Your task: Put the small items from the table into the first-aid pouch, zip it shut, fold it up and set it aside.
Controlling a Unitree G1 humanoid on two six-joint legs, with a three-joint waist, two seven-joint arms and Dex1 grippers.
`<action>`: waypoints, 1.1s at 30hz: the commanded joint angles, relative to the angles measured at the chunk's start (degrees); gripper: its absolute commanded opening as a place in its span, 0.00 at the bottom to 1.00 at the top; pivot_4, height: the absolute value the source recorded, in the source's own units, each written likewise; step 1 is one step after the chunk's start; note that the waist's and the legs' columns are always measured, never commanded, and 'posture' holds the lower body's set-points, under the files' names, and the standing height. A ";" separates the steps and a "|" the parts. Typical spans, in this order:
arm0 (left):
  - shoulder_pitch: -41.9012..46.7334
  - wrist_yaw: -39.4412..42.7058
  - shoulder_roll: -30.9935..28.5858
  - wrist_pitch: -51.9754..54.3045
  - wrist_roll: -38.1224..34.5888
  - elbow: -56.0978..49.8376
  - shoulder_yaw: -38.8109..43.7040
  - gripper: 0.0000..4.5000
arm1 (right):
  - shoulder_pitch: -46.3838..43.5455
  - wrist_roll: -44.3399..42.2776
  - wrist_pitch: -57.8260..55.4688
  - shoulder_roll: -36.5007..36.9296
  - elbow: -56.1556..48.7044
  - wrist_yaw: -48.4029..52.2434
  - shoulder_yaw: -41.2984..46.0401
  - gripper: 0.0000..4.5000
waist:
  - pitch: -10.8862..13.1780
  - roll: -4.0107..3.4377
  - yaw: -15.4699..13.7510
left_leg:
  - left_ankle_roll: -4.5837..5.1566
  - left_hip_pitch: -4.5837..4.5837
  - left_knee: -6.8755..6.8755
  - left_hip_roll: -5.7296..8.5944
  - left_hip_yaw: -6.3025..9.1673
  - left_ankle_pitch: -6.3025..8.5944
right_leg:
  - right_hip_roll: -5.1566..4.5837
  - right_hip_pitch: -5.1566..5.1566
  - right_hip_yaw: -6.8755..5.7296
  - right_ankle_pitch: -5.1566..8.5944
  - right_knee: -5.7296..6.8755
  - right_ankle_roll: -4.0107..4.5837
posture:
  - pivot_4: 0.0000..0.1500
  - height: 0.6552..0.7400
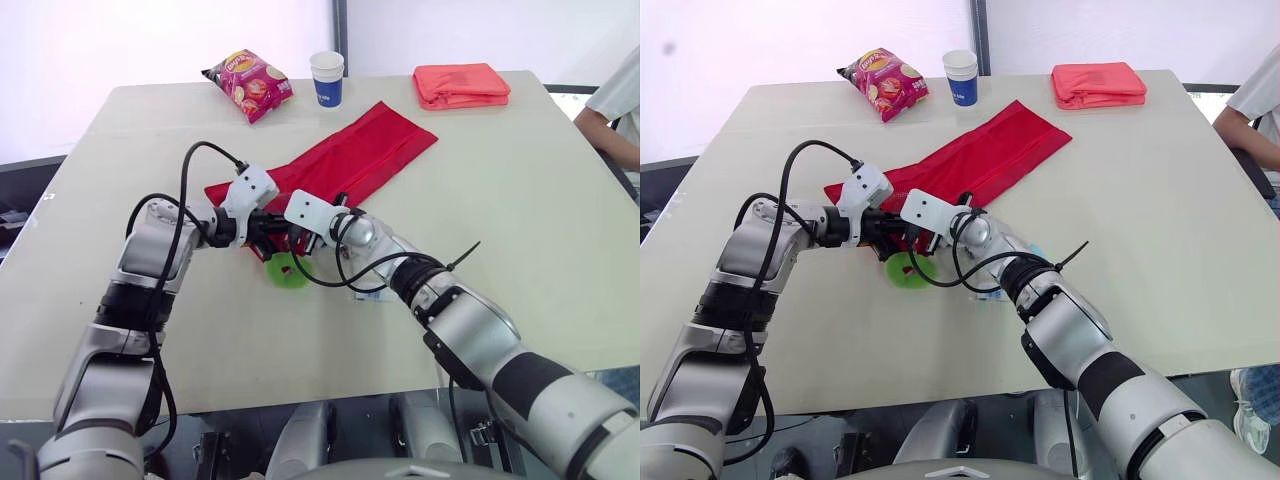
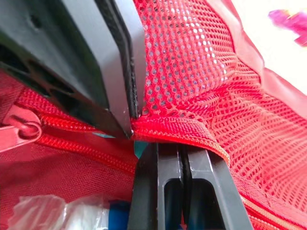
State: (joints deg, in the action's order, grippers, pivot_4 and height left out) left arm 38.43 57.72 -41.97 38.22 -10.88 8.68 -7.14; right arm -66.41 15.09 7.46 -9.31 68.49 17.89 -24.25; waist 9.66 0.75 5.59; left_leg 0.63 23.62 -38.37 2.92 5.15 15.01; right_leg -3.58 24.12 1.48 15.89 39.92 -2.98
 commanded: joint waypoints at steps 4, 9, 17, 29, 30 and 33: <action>-0.60 0.68 -1.00 -6.97 3.27 3.35 -1.52 0.00 | 5.95 -9.90 -3.03 1.19 -16.43 21.04 5.67 0.00 | 0.00 0.00 0.02 | 0.00 0.01 0.01 -0.01 0.00 0.00 | 0.02 0.00 0.00 0.00 -0.02 0.00 | 1.00 1.00; -1.30 1.83 -2.31 -13.41 5.59 6.13 -1.94 0.00 | 15.29 -21.41 -23.43 9.05 -47.42 32.55 9.78 0.38 | 0.01 -0.01 -0.11 | 0.00 0.17 -0.02 -0.02 0.07 0.00 | -0.01 0.08 -0.04 0.00 -0.03 0.00 | 1.00 1.00; -3.00 3.84 -10.03 -33.57 9.72 18.62 0.02 0.00 | 26.56 -37.68 -47.26 27.74 -88.21 34.74 20.35 0.96 | 0.00 0.00 -0.64 | 0.03 0.15 0.00 0.00 0.03 0.02 | -0.33 0.10 -0.06 0.00 -0.06 0.00 | 1.00 1.00; 3.37 8.48 -11.33 -38.17 4.19 36.69 7.32 0.21 | 35.83 -47.84 -58.12 46.05 -105.63 30.13 33.62 1.00 | 0.02 0.03 -2.36 | 0.31 0.20 -0.12 0.02 -0.05 0.17 | -0.12 0.05 -0.11 0.00 -0.04 -0.01 | 1.00 1.00; 2.85 9.37 -11.63 -37.06 3.51 35.80 7.92 0.29 | 36.00 -48.44 -58.38 46.15 -106.06 29.41 33.57 1.00 | 0.02 0.04 -2.33 | 0.30 0.20 -0.13 0.03 -0.05 0.17 | -0.12 0.04 -0.11 0.00 -0.04 -0.01 | 1.00 1.00; 1.03 10.62 -12.78 -34.45 2.19 32.00 9.56 0.60 | 36.45 -50.15 -58.85 45.62 -107.21 27.30 32.75 1.00 | 0.03 0.04 -2.23 | 0.28 0.19 -0.13 0.01 -0.05 0.16 | -0.12 0.04 -0.10 0.00 -0.02 -0.01 | 1.00 1.00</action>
State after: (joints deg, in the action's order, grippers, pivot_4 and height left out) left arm 39.76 67.81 -53.07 2.47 -7.08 43.64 0.08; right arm -29.65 -33.48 -51.38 36.39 -36.06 46.60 7.72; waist 9.69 0.79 3.36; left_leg 0.89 23.81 -38.50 2.93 5.10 15.15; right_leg -3.70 24.16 1.38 15.89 39.89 -2.98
